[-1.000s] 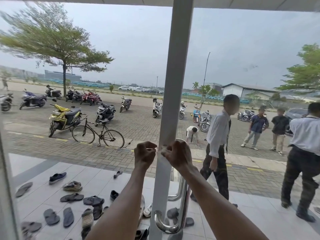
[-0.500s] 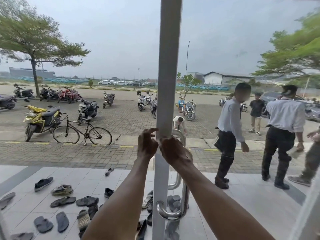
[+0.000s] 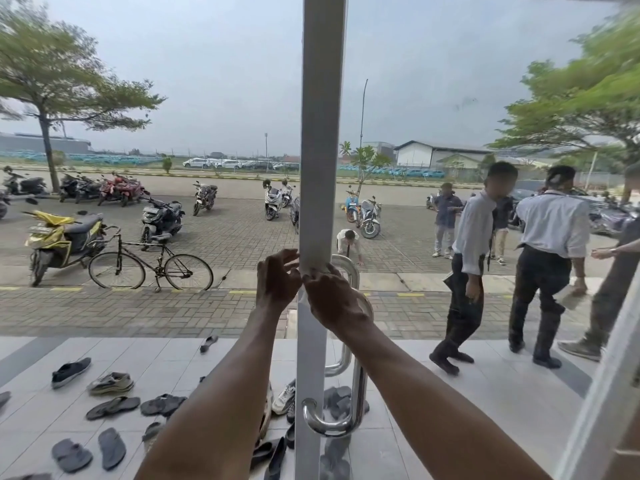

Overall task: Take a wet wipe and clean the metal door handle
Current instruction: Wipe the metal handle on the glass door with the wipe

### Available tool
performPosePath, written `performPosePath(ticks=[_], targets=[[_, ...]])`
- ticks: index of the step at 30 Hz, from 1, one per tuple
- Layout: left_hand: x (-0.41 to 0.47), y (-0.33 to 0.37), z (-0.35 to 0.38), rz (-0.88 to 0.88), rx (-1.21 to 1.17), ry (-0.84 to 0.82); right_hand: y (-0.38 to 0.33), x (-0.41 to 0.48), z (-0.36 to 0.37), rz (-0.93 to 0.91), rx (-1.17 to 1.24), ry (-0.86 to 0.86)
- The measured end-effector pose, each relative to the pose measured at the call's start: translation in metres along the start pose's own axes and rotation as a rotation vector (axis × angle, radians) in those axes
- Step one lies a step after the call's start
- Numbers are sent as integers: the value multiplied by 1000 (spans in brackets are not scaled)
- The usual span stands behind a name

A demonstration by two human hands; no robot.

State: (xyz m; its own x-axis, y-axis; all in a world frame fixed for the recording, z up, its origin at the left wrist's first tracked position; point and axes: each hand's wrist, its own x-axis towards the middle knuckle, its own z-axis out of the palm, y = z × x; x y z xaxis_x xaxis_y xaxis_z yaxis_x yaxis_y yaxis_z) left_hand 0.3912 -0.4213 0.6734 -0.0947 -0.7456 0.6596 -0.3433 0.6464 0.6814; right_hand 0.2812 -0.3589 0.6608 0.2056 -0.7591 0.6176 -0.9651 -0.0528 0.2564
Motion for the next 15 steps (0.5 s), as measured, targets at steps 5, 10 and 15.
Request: performPosePath(ticks=[5,10,15], targets=[[-3,1,1,0,24,24,-3,-2,3,14,-30,54],[-3,2,6,-33,7,90,23,-32,9,-94,-13,243],[2,1,9,-83,30,117,28,-31,8,-88,-26,213]])
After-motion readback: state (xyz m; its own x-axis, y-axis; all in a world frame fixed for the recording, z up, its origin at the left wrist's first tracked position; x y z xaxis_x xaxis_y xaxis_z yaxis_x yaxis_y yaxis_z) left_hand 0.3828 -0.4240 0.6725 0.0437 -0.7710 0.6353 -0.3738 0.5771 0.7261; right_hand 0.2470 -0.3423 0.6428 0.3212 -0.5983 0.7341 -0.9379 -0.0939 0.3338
